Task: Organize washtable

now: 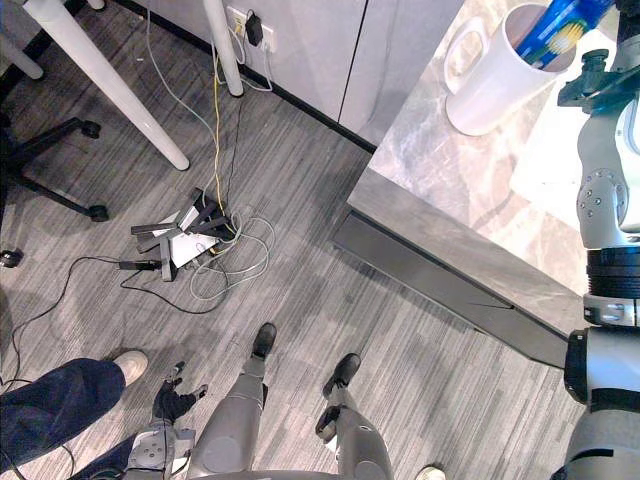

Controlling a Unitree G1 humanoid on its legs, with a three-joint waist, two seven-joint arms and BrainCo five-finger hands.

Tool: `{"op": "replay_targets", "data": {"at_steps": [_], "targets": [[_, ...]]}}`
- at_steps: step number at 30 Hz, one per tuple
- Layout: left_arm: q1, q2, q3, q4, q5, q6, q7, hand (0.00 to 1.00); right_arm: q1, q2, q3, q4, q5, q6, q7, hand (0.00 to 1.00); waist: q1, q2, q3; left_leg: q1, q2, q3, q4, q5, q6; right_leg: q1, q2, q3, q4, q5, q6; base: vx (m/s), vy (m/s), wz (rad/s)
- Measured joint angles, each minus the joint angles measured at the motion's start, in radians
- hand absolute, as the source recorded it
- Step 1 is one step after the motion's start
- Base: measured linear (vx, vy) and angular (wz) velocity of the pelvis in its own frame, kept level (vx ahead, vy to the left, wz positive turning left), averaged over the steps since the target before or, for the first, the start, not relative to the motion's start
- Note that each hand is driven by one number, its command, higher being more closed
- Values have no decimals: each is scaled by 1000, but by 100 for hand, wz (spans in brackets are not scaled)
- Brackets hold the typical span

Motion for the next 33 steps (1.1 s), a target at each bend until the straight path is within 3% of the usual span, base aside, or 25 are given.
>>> {"op": "replay_targets", "data": {"at_steps": [4,15,19,20,23,26,29,33], "targets": [[0,14,2,3,0,0,-1,0,0,-18,1,32,1,0,24,0,-14,-19,9,5,-1,2,0,0,0,3,-1,4,0,0,0,0,8,-2],[-18,21,8,52,0,2,-3,0,7,-37,0,45,23,1,48,0,-29,-23,8,39,2,28,-2,2,3,21,-1,28,0,12,-17,-14,13,-6],[-21,19,17,60,2,16,-4,0,148,-30,-171,-54,65,-3,47,0,-36,-27,6,62,4,36,-5,3,4,40,0,33,0,12,-17,-3,9,-3],[-22,19,21,70,3,19,-4,0,225,-20,-266,-94,88,-5,47,0,-37,-31,3,89,6,51,-13,3,4,59,0,43,-1,12,-17,14,19,-14],[-15,27,30,115,5,25,-5,0,401,68,-469,-176,116,-26,42,0,-50,-50,-69,129,16,90,-35,2,3,69,4,70,-1,12,-17,24,18,-31],[-10,29,31,161,20,42,-4,0,570,173,-618,-228,125,-50,19,0,-68,-50,-141,182,28,118,-47,-10,2,102,13,97,-1,11,-16,42,3,-33],[8,29,40,203,26,44,-5,0,700,274,-724,-225,125,-67,-32,0,-95,-50,-228,230,23,152,-65,-28,-1,123,4,135,0,-32,-12,15,-2,-36],[29,7,63,259,32,52,-4,0,876,407,-792,-204,112,-81,-78,0,-136,-6,-290,306,21,170,-126,-18,-15,150,9,148,18,-70,-9,8,-10,-14]]}}
